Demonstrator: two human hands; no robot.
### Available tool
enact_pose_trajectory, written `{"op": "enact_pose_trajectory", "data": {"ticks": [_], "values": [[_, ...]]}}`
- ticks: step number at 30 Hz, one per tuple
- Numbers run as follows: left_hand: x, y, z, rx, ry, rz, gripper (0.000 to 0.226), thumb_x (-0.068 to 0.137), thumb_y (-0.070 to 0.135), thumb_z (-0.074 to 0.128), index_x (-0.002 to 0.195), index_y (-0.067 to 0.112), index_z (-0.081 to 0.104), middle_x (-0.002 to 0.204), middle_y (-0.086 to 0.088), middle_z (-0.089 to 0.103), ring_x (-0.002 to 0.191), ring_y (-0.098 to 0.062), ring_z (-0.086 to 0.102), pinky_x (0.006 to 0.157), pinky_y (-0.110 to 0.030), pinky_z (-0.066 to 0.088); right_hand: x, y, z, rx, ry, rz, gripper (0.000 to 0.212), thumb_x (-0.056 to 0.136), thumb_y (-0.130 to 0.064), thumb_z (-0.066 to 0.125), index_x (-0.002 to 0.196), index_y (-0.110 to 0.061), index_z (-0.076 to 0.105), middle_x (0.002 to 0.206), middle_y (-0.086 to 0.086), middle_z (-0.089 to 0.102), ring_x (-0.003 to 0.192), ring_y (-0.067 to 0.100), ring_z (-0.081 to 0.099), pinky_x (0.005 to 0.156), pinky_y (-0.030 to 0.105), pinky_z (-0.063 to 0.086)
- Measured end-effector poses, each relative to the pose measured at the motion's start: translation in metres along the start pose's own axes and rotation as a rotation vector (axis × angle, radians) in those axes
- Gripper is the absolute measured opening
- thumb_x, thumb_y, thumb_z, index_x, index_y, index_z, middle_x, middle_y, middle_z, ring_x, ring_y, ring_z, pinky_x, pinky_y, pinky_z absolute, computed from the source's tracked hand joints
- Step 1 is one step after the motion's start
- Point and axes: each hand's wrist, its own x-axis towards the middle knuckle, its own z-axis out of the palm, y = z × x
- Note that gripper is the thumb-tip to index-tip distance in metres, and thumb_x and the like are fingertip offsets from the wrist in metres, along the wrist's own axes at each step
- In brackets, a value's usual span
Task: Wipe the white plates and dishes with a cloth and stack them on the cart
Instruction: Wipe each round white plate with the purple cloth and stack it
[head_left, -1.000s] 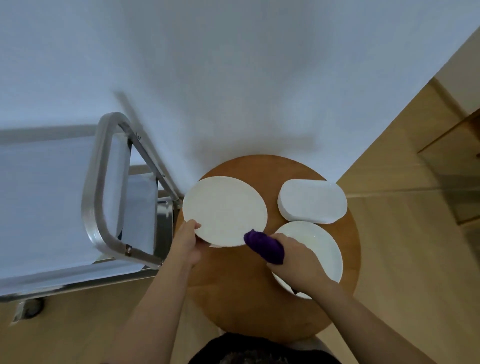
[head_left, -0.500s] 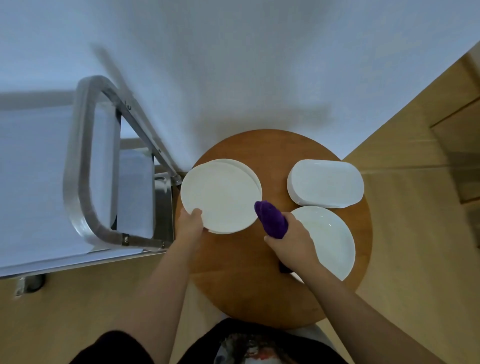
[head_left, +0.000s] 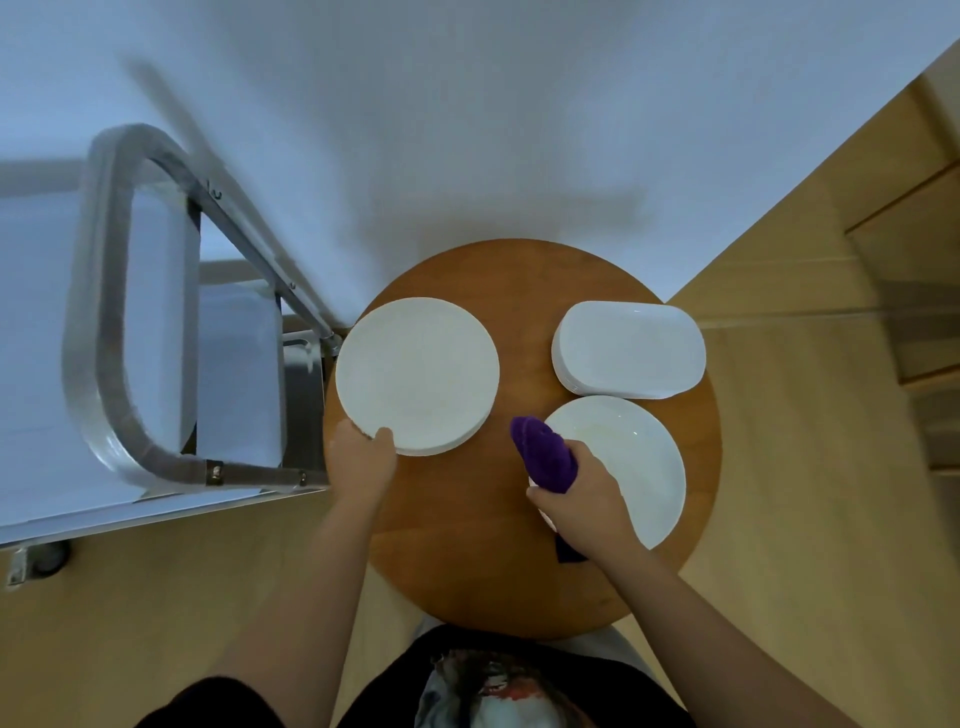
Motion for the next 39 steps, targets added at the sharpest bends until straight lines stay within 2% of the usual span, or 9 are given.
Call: {"op": "enact_pose_trajectory", "data": {"ticks": [4,9,11,13,16,20,30,35,39], "values": [[-0.035,-0.010,0.027,-0.007,0.044,-0.032,0.038,0.088,0.017,0.056,0.122,0.001,0.050,0.120,-0.018,0.055,0.105,-0.032,0.056,0.089,-0.046,0.051,-0.004,0.021,-0.013,0.041,0.035,0.055,0.064,0.072,-0.024,0.079,0.125,-0.024,0.044,0.105,-0.010,0.051,0.092,0.010,0.051,0.058,0.007,0.040],[-0.097,-0.022,0.097,0.245,-0.351,-0.107,0.028,0.094,0.027,0.053,0.118,0.013,0.052,0.108,0.000,0.058,0.085,-0.010,0.052,0.069,-0.024,0.046,-0.004,0.048,-0.040,0.082,0.064,0.096,0.064,0.071,-0.020,0.079,0.124,-0.023,0.043,0.104,-0.009,0.050,0.091,0.009,0.050,0.054,0.006,0.038],[-0.107,-0.020,0.122,0.342,-0.481,-0.110,0.032,0.095,0.036,0.051,0.117,0.013,0.052,0.096,0.004,0.054,0.078,-0.007,0.051,0.058,-0.019,0.041,-0.003,0.058,-0.052,0.103,0.073,0.105,0.063,0.071,-0.019,0.079,0.123,-0.023,0.043,0.103,-0.009,0.050,0.090,0.010,0.051,0.055,0.007,0.040],[-0.110,-0.017,0.140,0.385,-0.542,-0.076,0.038,0.094,0.041,0.051,0.118,0.011,0.052,0.100,0.000,0.058,0.085,-0.011,0.057,0.062,-0.019,0.044,-0.001,0.067,-0.064,0.143,0.084,0.105,0.060,0.072,-0.017,0.079,0.121,-0.023,0.044,0.100,-0.009,0.051,0.087,0.010,0.052,0.058,0.010,0.043],[-0.103,-0.016,0.154,0.437,-0.524,-0.003,0.043,0.093,0.042,0.052,0.122,0.010,0.052,0.119,-0.006,0.060,0.106,-0.023,0.059,0.079,-0.028,0.049,0.002,0.078,-0.081,0.191,0.104,0.071,0.056,0.072,-0.016,0.079,0.112,-0.029,0.042,0.092,-0.018,0.048,0.082,0.004,0.052,0.055,0.008,0.041],[-0.091,-0.018,0.157,0.499,-0.543,0.016,0.038,0.095,0.039,0.050,0.121,0.012,0.055,0.121,-0.007,0.061,0.107,-0.023,0.058,0.086,-0.031,0.048,0.007,0.090,-0.098,0.228,0.089,0.051,0.054,0.072,-0.013,0.078,0.105,-0.033,0.040,0.089,-0.024,0.047,0.079,0.004,0.052,0.046,0.004,0.041],[-0.090,0.006,0.152,0.787,-0.486,0.034,0.024,0.094,0.037,0.050,0.084,0.017,0.058,0.074,0.003,0.055,0.066,-0.009,0.053,0.055,-0.021,0.040,0.018,0.107,-0.116,0.204,0.002,0.064,0.050,0.072,-0.014,0.078,0.099,-0.036,0.042,0.088,-0.024,0.048,0.078,0.003,0.052,0.046,0.005,0.039],[-0.093,0.013,0.142,0.622,-0.434,0.076,0.027,0.093,0.027,0.049,0.069,0.015,0.055,0.068,-0.001,0.055,0.060,-0.012,0.052,0.051,-0.021,0.039,0.019,0.109,-0.117,0.203,-0.016,0.095,0.053,0.074,-0.016,0.076,0.108,-0.032,0.040,0.090,-0.021,0.048,0.080,0.002,0.051,0.052,0.007,0.036],[-0.117,0.008,0.147,0.080,-0.328,0.072,0.020,0.096,0.022,0.045,0.084,0.017,0.059,0.076,0.002,0.058,0.069,-0.010,0.055,0.055,-0.021,0.040,0.018,0.109,-0.116,0.308,0.024,0.154,0.049,0.075,-0.015,0.075,0.111,-0.029,0.043,0.096,-0.010,0.055,0.084,0.010,0.055,0.057,0.016,0.043]]}}
